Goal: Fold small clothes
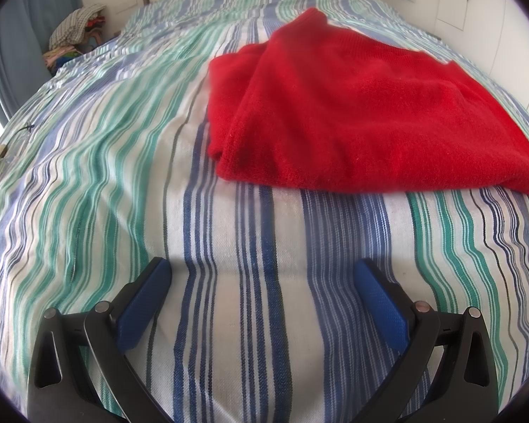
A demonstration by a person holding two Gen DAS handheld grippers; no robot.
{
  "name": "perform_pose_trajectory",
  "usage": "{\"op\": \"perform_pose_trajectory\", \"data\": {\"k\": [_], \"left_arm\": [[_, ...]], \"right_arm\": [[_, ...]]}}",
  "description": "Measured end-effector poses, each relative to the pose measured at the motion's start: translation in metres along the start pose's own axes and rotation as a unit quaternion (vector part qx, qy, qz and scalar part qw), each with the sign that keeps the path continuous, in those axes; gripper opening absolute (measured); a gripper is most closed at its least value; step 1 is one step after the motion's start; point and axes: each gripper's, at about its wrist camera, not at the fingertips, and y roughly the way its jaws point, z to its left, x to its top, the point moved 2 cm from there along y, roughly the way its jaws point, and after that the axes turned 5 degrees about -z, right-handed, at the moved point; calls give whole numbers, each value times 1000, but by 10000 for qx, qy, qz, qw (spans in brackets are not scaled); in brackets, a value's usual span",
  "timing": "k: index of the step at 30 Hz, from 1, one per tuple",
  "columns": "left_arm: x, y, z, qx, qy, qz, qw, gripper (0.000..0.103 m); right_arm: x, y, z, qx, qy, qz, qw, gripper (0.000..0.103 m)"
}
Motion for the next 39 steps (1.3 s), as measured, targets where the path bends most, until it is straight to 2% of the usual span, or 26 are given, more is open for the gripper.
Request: {"op": "perform_pose_trajectory", "data": {"k": [39], "left_arm": [[0,0,1,2,-5,-25,10000,103]], "right_arm": [[0,0,-1,60,28,-10,10000,103]]}}
